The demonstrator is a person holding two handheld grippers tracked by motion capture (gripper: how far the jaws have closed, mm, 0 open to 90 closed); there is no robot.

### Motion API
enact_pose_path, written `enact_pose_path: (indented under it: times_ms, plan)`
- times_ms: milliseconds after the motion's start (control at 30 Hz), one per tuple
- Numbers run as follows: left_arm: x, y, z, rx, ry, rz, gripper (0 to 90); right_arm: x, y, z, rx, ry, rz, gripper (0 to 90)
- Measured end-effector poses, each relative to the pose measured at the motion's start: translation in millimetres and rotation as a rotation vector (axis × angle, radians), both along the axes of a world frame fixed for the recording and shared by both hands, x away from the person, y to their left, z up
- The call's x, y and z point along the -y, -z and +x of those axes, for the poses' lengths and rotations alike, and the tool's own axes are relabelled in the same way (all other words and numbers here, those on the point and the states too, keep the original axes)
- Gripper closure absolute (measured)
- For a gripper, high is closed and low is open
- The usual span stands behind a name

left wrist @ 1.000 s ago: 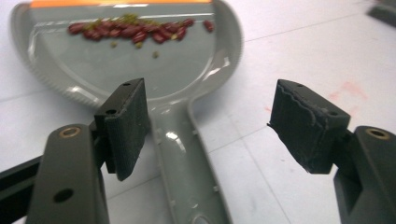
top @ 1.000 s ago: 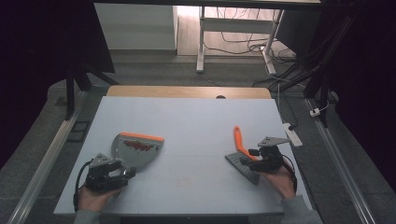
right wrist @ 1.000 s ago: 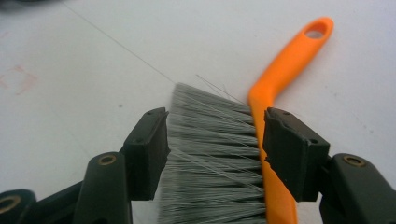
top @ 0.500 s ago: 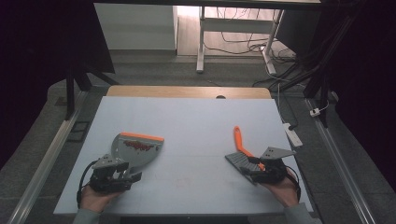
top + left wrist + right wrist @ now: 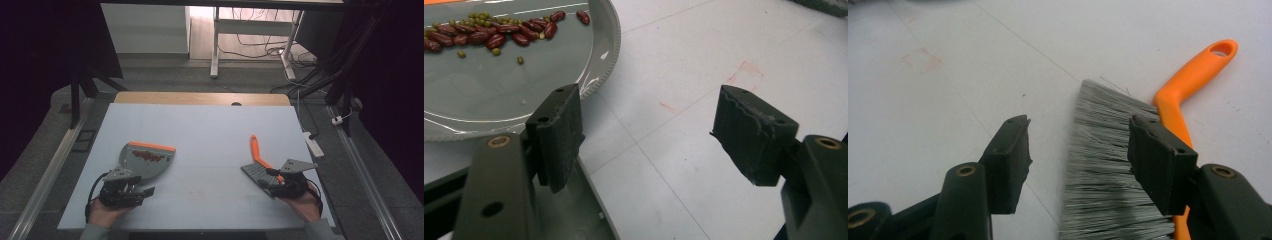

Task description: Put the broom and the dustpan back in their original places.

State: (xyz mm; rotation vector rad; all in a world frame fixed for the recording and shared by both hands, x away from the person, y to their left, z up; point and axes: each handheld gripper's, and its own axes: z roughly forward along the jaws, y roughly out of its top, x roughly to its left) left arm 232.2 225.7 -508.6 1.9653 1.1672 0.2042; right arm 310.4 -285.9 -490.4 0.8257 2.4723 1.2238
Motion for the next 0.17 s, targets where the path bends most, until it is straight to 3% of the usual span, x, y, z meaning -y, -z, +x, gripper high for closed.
enact_pose_path:
  times_ms: [167]
  plan:
    - [-0.3, 0.4, 0.4, -0.006, 0.0, 0.004, 29.2, 0.2, -0.2, 0.2, 0.002, 0.002, -0.001, 42.4]
